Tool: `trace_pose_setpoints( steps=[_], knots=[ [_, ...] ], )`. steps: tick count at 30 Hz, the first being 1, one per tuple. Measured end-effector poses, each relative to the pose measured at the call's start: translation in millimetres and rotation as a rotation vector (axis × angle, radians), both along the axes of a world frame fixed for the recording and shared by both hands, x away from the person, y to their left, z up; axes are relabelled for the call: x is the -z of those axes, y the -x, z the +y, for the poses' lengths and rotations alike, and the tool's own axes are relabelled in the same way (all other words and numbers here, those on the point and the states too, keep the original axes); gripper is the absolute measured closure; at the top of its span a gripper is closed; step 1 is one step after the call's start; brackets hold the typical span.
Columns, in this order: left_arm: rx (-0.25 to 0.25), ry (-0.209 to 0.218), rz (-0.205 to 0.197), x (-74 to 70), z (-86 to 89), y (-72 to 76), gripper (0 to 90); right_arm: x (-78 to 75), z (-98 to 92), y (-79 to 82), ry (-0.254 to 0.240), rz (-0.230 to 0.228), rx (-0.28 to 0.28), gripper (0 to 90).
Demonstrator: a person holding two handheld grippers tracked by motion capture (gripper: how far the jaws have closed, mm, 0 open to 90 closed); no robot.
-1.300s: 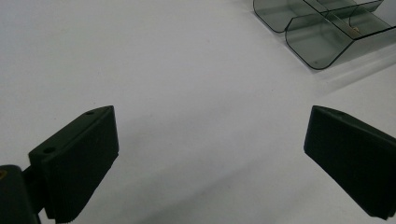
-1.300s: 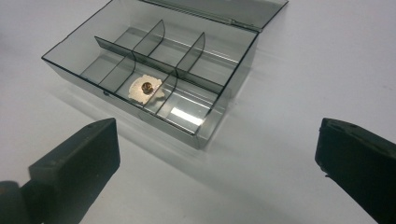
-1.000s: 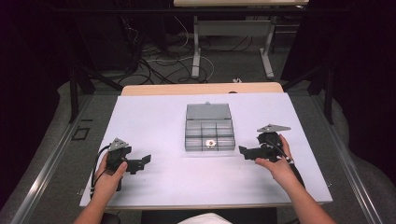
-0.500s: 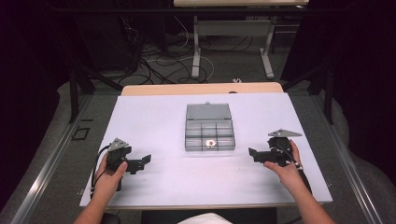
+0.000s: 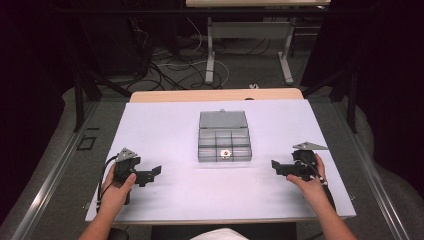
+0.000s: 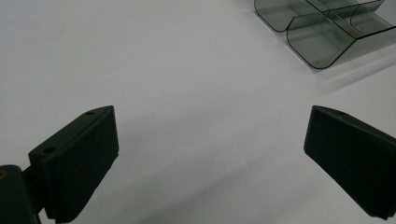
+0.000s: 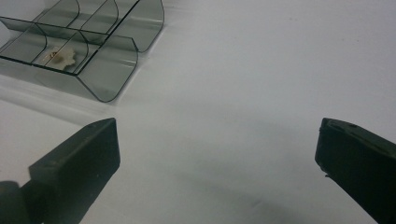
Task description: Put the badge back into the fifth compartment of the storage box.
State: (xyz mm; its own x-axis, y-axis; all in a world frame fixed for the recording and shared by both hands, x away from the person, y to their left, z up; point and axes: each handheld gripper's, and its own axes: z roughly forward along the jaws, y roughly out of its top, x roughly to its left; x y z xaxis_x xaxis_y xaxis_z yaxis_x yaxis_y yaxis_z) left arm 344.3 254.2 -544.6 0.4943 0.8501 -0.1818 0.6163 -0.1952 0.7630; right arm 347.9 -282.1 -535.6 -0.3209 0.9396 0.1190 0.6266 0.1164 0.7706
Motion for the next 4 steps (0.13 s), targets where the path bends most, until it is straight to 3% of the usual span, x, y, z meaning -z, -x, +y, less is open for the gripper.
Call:
trace_pose_setpoints(
  steps=[4],
  knots=[
    [0.002, -0.003, -0.002, -0.3, -0.3, -0.2, 3.5, -0.5, -0.9, -0.5, 0.004, -0.01, -0.003, 0.0]
  ],
)
